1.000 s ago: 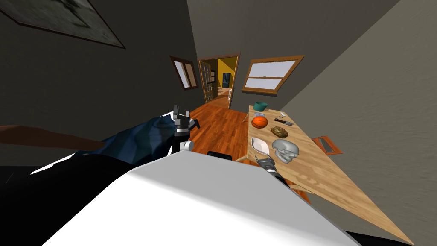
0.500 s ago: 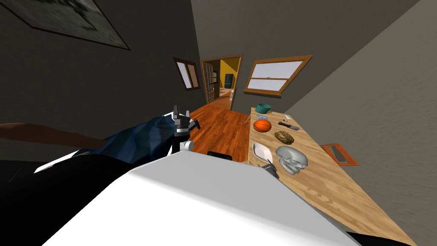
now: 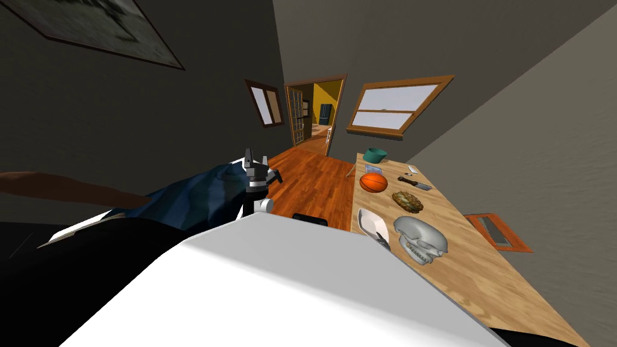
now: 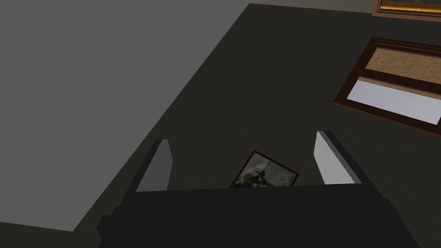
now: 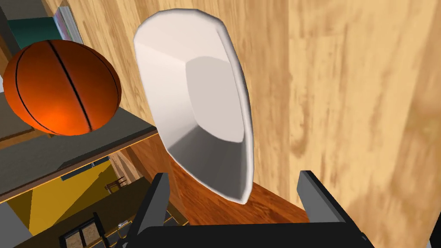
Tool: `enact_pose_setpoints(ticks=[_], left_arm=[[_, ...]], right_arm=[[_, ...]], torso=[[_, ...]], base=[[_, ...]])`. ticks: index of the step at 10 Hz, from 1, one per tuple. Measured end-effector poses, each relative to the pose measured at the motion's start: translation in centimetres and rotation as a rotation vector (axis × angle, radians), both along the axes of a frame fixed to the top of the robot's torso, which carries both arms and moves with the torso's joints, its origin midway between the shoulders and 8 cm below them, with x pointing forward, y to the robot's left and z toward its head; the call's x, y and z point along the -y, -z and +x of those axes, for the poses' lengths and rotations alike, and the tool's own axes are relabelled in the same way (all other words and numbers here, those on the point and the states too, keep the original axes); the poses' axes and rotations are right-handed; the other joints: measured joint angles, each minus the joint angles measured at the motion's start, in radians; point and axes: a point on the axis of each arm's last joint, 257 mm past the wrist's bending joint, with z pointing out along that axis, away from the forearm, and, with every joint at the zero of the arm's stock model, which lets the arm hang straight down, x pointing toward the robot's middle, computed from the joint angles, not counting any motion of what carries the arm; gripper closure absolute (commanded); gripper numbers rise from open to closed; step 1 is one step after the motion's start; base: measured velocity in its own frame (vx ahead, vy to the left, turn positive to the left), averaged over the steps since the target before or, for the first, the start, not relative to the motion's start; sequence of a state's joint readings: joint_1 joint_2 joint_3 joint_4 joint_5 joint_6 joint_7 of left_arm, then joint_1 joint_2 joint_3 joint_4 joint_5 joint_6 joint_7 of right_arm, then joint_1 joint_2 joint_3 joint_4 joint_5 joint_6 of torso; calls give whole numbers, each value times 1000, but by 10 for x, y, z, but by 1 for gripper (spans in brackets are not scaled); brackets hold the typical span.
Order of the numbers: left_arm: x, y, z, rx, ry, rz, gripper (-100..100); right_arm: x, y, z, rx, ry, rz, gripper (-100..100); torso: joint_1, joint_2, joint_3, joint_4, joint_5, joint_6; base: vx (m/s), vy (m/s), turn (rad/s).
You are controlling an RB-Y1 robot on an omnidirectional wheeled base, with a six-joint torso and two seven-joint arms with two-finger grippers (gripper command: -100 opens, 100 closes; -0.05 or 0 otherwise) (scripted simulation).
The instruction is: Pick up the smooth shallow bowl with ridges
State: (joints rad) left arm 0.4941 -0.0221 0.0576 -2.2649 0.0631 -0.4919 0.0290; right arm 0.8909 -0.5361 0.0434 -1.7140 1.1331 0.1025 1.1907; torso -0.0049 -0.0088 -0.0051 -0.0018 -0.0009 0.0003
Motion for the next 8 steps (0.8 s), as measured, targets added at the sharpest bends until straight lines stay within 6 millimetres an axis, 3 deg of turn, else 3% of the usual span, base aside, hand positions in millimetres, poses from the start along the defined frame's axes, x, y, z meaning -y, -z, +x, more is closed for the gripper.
enact_pose_setpoints(ticks=[3, 4, 5, 8], left_arm=[[0, 0, 0, 0, 0, 0, 0], [0, 0, 0, 0, 0, 0, 0], [0, 0, 0, 0, 0, 0, 0], [0, 0, 0, 0, 0, 0, 0]], right_arm=[[-2, 14, -31, -89, -54, -65, -100], [-2, 15, -32, -93, -55, -70, 0], [-2, 15, -32, -92, -55, -70, -100], [20, 21, -31, -96, -3, -68, -100]], torso=[[2, 3, 2, 1, 0, 0], [4, 6, 3, 1, 1, 0], [5, 8, 4, 2, 1, 0], [8, 15, 8, 3, 2, 0]], base=[[77, -39, 22], [8, -4, 0], [-42, 19, 247], [-81, 39, 181]])
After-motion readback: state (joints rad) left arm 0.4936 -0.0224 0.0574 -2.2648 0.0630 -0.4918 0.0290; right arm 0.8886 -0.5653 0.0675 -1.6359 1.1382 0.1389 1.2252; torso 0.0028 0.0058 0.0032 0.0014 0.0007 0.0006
